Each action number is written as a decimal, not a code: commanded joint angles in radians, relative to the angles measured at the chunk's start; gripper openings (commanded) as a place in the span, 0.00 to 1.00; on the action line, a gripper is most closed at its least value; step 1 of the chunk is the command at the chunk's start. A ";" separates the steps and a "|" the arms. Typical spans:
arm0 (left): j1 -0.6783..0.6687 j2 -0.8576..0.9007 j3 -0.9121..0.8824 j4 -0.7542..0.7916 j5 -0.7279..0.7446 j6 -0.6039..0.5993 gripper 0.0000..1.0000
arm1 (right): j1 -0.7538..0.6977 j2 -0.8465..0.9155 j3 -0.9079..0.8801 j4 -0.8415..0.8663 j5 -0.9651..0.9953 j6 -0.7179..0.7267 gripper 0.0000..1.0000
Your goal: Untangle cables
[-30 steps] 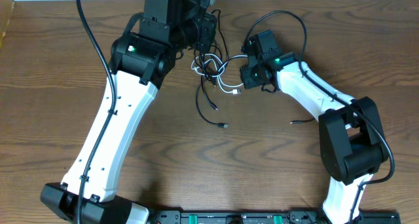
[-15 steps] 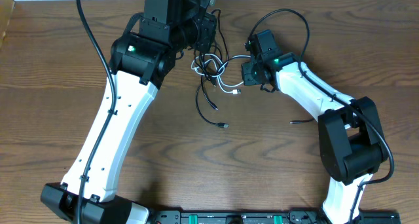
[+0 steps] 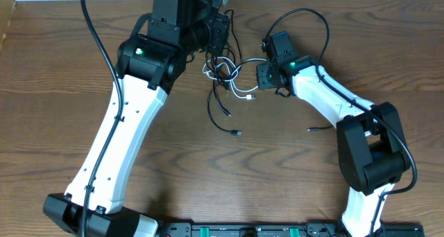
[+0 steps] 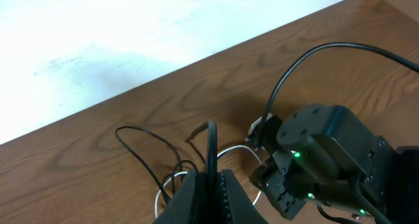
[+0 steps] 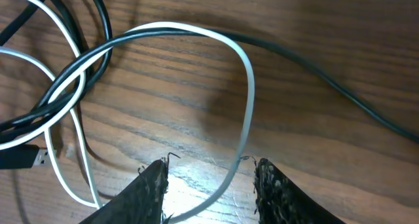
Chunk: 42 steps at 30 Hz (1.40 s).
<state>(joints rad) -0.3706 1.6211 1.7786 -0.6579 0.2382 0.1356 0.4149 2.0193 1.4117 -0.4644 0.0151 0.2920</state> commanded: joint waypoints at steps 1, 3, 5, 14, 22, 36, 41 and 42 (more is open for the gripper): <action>-0.004 -0.024 -0.010 0.004 0.013 0.014 0.07 | 0.012 0.029 0.013 0.004 -0.010 0.022 0.32; -0.004 -0.024 -0.010 0.004 0.013 0.014 0.07 | 0.015 0.029 0.013 0.007 -0.010 0.021 0.31; -0.004 -0.024 -0.010 0.004 0.013 0.014 0.07 | 0.019 0.029 0.013 0.008 -0.010 0.022 0.33; -0.004 -0.024 -0.010 0.004 0.013 0.014 0.07 | 0.025 0.031 0.013 0.010 -0.010 0.022 0.03; -0.004 -0.024 -0.010 0.004 0.012 0.014 0.07 | 0.025 0.010 0.014 0.028 -0.021 -0.025 0.01; -0.004 -0.024 -0.011 0.000 -0.022 0.014 0.07 | -0.012 -0.342 0.015 -0.085 0.287 -0.255 0.01; -0.004 -0.024 -0.011 0.000 -0.024 0.029 0.07 | -0.092 -0.451 0.015 -0.148 0.342 -0.256 0.01; -0.004 -0.024 -0.011 0.000 -0.026 0.029 0.07 | -0.105 -0.468 0.015 -0.159 0.349 -0.262 0.01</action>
<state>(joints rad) -0.3706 1.6211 1.7786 -0.6586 0.2291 0.1390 0.3542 1.6005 1.4162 -0.5941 0.2882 0.0631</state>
